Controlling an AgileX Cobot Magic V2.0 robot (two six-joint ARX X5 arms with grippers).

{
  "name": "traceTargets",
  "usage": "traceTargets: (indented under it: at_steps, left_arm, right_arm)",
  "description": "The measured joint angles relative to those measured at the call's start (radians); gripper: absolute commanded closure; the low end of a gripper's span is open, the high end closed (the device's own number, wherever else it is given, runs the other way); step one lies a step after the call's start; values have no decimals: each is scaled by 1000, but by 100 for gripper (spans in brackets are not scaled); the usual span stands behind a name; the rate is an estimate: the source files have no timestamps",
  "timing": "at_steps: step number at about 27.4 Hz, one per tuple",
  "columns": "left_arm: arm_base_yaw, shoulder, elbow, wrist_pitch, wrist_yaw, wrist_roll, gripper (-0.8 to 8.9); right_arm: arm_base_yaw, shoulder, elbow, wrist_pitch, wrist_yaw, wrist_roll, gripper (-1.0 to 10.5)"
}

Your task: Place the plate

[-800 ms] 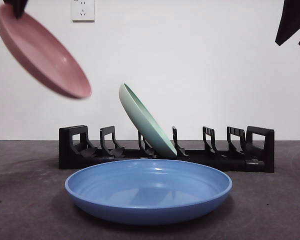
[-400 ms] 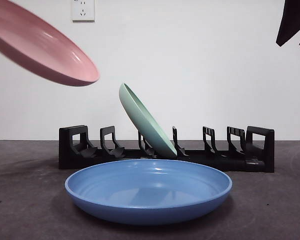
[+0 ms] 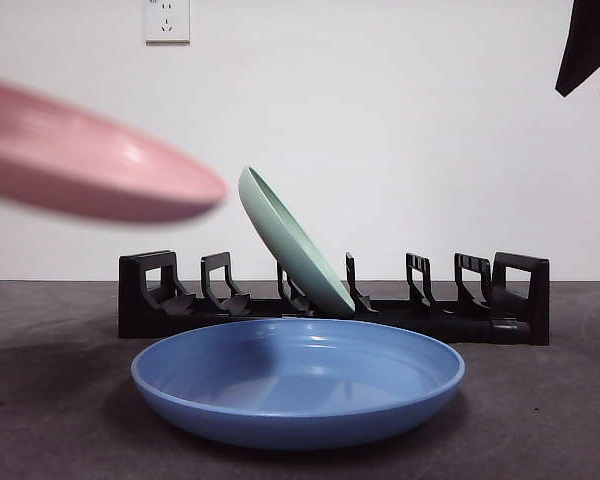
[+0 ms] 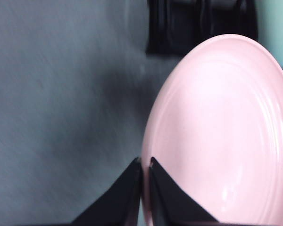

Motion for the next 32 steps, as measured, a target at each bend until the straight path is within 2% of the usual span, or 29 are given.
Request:
traceTargets:
  at_steps: [4, 12, 20, 29, 32]
  left_arm:
    - [-40, -32, -121, 89, 65, -99, 799]
    - [-145, 49, -242, 295, 68, -257, 799]
    - [-211, 270, -244, 497, 98, -315, 799]
    - [-229, 489, -245, 694, 117, -341, 799]
    - [-229, 526, -245, 708, 117, -343, 799]
  right_arm:
    - [0, 0, 0, 0, 0, 0, 689]
    - [0, 0, 0, 0, 0, 0, 689]
    - [0, 0, 0, 0, 0, 0, 689]
    - [1, 0, 0, -13, 0, 0, 689]
    - [3, 0, 0, -16, 0, 0, 689]
